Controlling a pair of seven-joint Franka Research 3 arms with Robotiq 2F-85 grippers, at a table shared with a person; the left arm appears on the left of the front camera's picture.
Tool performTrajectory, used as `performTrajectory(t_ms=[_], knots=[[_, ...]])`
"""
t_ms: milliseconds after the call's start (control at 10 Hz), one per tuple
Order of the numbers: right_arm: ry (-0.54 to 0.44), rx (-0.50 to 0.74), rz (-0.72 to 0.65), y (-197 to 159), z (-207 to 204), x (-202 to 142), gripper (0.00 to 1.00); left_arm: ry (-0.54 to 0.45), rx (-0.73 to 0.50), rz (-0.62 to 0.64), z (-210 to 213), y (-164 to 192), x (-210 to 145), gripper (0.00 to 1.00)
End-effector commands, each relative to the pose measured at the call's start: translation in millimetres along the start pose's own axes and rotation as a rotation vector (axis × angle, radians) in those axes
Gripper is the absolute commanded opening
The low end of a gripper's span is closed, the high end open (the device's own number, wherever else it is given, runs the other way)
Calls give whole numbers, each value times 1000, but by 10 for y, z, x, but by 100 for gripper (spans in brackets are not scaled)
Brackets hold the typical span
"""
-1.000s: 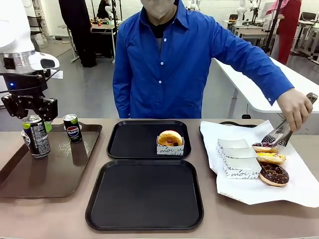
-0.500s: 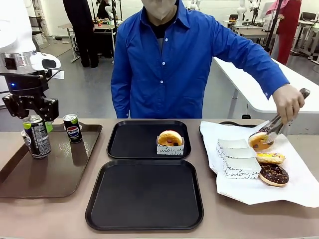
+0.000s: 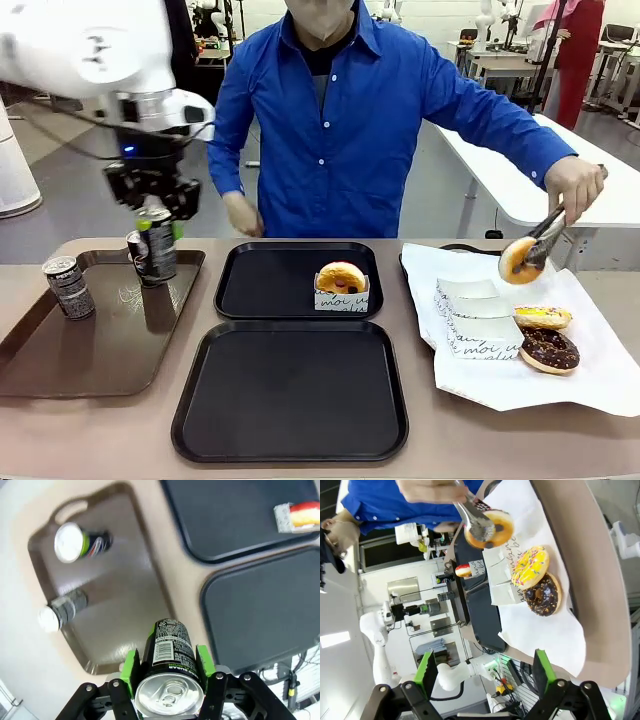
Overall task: Set up donuts and drinks on trays.
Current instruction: Pick up one Pepsi coke and place it on the Flat Tray.
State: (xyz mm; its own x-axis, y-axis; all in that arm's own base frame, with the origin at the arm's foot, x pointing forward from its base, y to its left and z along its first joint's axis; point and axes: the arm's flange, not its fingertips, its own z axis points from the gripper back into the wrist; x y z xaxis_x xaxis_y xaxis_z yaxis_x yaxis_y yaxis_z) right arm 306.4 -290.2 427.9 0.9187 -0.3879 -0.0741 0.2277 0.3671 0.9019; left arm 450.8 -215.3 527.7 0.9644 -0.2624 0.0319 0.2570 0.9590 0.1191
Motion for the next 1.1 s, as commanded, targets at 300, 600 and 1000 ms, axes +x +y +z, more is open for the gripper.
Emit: performTrajectory(t_ms=[300,600,1000], knots=[[1,14,7,-12,-5,-13,100,-62,9,-186,-339,-555,871,57],[1,14,7,-12,-5,-13,100,6,-107,-243,-128,295,-200,57],[1,14,7,-12,-5,-13,100,24,-81,-193,-91,882,-1032,57]])
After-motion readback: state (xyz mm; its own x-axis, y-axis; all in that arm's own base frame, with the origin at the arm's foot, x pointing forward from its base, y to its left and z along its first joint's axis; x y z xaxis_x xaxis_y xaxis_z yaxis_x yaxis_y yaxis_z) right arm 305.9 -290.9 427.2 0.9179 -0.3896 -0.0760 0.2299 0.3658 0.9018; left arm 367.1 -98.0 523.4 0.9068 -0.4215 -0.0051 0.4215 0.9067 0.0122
